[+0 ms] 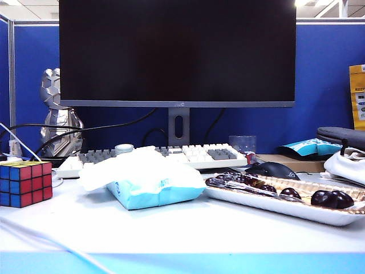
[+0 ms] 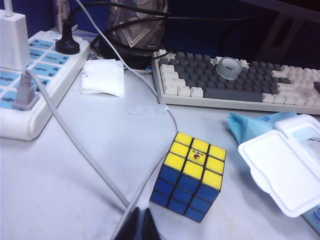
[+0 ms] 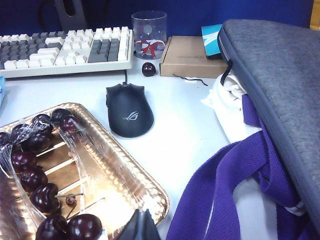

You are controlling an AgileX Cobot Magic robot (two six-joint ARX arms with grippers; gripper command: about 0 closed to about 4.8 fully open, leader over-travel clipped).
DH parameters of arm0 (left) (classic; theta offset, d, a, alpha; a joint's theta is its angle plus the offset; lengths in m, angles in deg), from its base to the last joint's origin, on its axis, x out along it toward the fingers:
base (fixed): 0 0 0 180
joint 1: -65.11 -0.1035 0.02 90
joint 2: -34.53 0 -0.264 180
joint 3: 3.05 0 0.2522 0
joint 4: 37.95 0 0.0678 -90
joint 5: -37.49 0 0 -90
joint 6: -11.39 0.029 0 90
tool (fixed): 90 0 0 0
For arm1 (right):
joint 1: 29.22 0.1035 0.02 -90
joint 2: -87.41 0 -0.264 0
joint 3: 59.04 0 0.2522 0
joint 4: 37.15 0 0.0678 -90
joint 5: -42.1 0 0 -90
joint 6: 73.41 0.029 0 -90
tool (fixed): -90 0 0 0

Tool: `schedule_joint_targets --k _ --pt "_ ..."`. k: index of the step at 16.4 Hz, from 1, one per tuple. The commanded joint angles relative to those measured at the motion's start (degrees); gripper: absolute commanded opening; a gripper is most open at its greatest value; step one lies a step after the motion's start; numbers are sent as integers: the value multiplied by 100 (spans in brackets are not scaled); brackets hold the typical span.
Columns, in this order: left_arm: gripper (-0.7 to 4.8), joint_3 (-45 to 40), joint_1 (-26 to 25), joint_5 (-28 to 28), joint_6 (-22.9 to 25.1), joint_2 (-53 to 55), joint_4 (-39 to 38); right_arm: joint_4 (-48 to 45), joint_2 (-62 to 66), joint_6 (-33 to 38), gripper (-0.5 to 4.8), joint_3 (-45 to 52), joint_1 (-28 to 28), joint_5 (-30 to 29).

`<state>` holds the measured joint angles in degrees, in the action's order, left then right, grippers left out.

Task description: Pull out a wet wipe from the sky blue wet wipes packet and place it on the table.

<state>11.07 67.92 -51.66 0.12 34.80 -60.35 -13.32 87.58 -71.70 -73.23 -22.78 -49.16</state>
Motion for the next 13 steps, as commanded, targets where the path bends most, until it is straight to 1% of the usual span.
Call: schedule_joint_targets --k 1,5,8,9,10,11,13 --pt "-3 -7 -9 0 13 -20 42 -50 0 22 -1 13 2 4" --pt "-3 -7 -9 0 13 -20 42 -127 -2 20 -1 13 2 7" --pt "-3 -7 -9 0 13 -20 42 -442 0 485 -1 11 9 -234" --pt "-3 -7 -9 0 13 -20 42 -627 0 844 -1 -31 9 -501" --pt "-3 -7 -9 0 13 -20 42 -780 0 944 -1 -155 11 -918" --pt "-3 -7 -9 0 13 -20 42 -774 0 944 -1 -337 13 -1143" --pt "-3 -7 -9 0 13 -20 42 -772 201 942 -1 -883 13 -1333"
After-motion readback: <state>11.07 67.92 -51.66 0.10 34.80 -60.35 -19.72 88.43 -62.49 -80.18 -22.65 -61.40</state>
